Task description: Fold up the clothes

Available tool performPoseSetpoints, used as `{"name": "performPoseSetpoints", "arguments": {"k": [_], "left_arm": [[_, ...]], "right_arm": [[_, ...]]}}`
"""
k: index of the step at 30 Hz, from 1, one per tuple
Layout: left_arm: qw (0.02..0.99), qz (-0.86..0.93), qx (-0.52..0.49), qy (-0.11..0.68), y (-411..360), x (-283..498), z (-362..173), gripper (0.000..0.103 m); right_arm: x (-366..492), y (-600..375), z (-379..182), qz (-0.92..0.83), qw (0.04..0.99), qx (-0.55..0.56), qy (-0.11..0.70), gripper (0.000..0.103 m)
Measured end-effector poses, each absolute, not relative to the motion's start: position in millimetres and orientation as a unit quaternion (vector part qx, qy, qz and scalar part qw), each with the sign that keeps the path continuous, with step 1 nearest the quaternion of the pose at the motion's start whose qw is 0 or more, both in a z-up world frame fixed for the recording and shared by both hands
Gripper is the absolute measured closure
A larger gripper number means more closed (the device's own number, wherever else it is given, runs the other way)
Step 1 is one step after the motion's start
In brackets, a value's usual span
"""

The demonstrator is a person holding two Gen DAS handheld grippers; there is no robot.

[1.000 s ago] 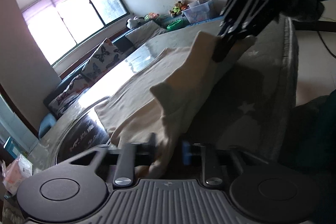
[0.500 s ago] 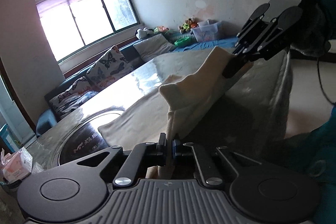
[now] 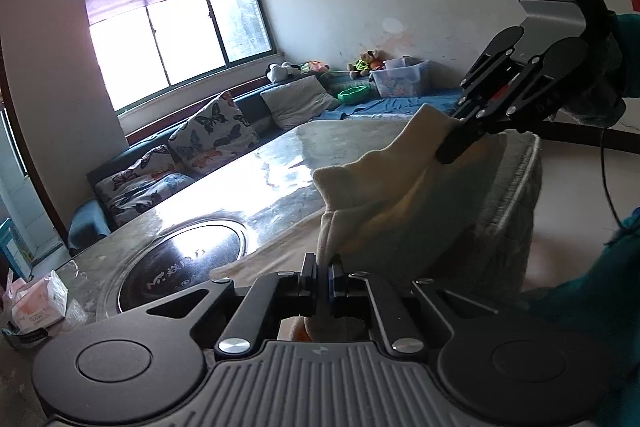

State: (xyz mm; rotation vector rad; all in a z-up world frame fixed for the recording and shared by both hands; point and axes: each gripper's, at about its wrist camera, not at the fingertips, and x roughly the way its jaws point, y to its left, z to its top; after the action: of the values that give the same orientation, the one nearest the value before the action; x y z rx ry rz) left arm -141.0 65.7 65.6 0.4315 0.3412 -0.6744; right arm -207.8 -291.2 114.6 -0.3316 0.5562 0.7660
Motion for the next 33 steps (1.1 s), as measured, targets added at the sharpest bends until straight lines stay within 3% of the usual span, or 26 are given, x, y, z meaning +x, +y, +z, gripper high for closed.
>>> {"name": "performPoseSetpoints", "arguments": {"k": [11,20,24,26,33], "left_arm": [[0.911,-0.301,0.206,0.195,39.9,-50.7,57.4,0.097],[0.912,-0.244,0.195,0.266,22.3,23.9,29.7,0.097],[0.910,-0.221,0.194,0.291,19.5,40.9,14.3,0.094],[0.911,-0.210,0.193,0.299,16.9,46.7,10.1,0.093],[0.923,-0.182,0.166,0.295,23.1,45.6,21.3,0.088]], "right_arm": [[-125.1,-290.3,112.4,0.330,0.889,-0.159,0.273,0.095],[-47.2,-275.8,73.3,0.289,0.893,-0.150,0.311,0.094],[-26.7,-273.2,48.2,0.261,0.896,-0.132,0.333,0.092],[-25.5,-276.1,45.5,0.250,0.900,-0.126,0.335,0.085],[-27.4,-289.9,43.9,0.214,0.913,-0.103,0.333,0.082]]}}
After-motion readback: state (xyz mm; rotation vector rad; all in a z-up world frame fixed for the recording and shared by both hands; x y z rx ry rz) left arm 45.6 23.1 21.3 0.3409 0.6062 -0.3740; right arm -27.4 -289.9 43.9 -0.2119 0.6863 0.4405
